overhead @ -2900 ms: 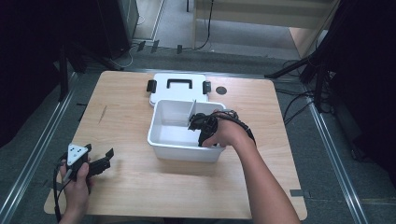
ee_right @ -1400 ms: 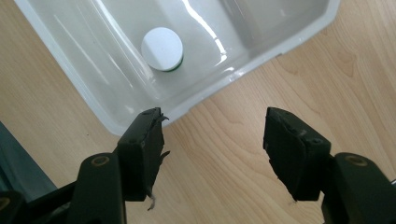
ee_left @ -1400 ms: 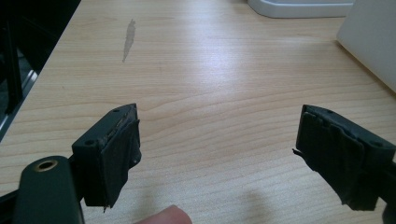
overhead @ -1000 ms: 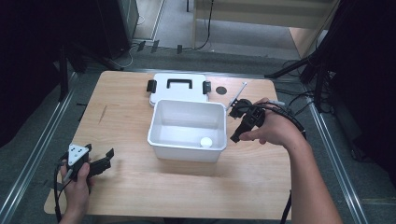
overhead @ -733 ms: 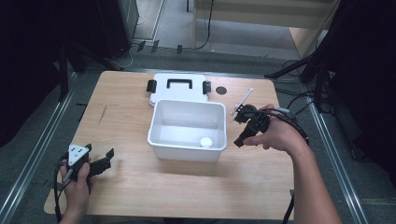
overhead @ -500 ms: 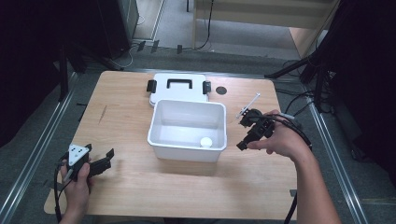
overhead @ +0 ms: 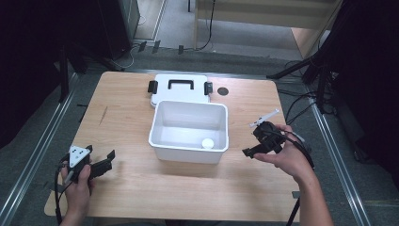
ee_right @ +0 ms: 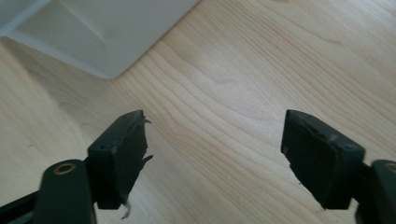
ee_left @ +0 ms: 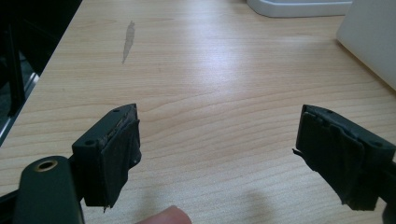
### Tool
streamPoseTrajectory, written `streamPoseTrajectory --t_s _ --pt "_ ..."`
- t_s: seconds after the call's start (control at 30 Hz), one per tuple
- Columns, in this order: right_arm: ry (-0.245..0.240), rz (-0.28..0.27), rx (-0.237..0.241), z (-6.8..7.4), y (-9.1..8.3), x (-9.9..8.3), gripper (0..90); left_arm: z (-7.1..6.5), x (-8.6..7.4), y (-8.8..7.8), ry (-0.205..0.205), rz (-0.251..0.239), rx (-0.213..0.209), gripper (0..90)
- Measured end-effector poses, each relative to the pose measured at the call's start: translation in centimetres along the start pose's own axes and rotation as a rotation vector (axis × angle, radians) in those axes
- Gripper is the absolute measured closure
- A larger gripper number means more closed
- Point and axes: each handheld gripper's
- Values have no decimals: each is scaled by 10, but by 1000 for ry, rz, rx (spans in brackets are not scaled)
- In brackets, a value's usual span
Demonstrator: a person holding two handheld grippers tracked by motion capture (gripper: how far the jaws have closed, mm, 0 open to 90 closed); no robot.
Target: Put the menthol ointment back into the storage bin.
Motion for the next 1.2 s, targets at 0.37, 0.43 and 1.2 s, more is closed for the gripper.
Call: streamPoseTrajectory --t_s 0.37,0.43,1.2 --pt "166 -303 -68 -16 13 -57 120 0 0 0 2 2 2 146" --pt "176 -339 -76 -19 17 -70 96 -1 0 0 2 0 3 146" --pt "264 -735 -112 -37 26 -179 7 3 -1 -3 -39 -28 12 146"
Point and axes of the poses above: each handheld gripper's, and its own axes: y roughly forward along the jaws, x roughly out of its top, z roughly to its left, and after that the axes turned 10 degrees about x, right-handed
